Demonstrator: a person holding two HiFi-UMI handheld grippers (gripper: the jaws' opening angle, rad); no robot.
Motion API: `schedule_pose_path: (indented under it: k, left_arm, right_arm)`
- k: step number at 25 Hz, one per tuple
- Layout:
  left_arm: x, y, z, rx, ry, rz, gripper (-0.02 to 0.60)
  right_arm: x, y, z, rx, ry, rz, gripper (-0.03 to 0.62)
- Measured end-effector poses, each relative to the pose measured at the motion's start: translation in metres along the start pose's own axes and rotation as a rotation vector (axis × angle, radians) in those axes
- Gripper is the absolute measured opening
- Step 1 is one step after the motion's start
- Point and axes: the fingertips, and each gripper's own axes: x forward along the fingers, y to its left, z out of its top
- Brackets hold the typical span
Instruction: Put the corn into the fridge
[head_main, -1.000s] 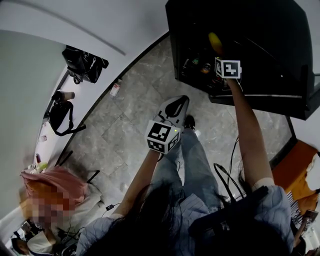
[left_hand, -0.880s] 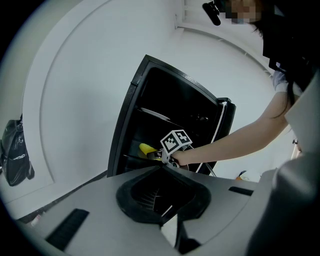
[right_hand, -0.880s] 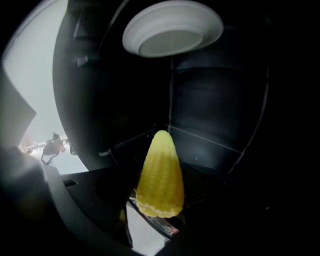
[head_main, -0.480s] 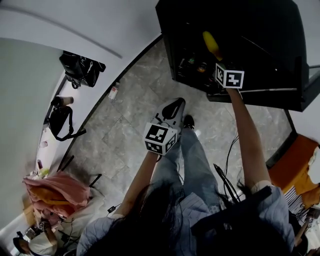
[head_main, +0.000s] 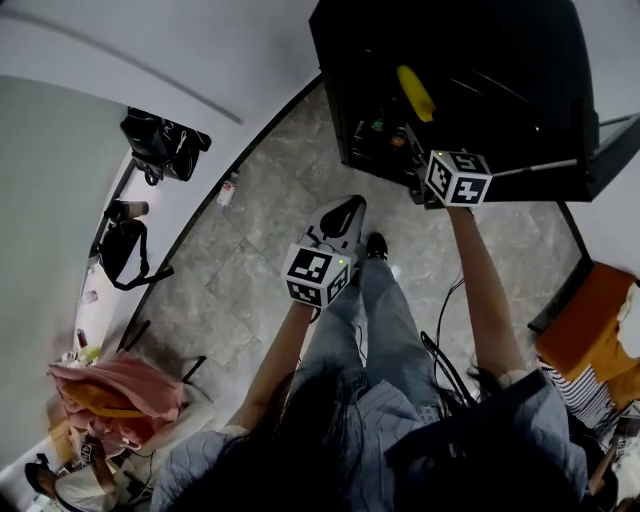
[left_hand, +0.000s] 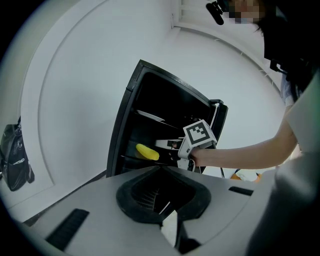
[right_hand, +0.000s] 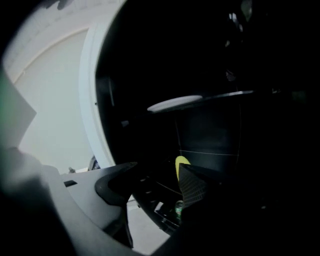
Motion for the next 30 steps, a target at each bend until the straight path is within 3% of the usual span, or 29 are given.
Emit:
schedule_pose_path:
  k: [10, 16, 23, 30]
  left_arm:
    - [-0.027, -0.021, 0.03, 0.028, -0.042, -0.034, 0.015]
    - [-0.047, -0.038, 0.045, 0.04, -0.063, -0.055, 0.015]
    - [-0.071, -0.06, 0.065, 0.043, -0.097, -0.083, 0.015]
    - [-0.099, -0.075, 0.08, 0.067, -0.127, -0.113, 0.015]
  right_arm:
    - [-0.068, 0.06, 0.027, 0.077, -0.087, 0.064, 0.246]
    - [-0.11, 0.087, 0.042, 0.114, -0.12, 0.076, 0.165]
    - [-0.159, 0.119, 0.055, 0.122, -0.144, 0.068, 0.117]
    - [-0.192, 0.15, 0.049, 0.175, -0.125, 0.083, 0.113]
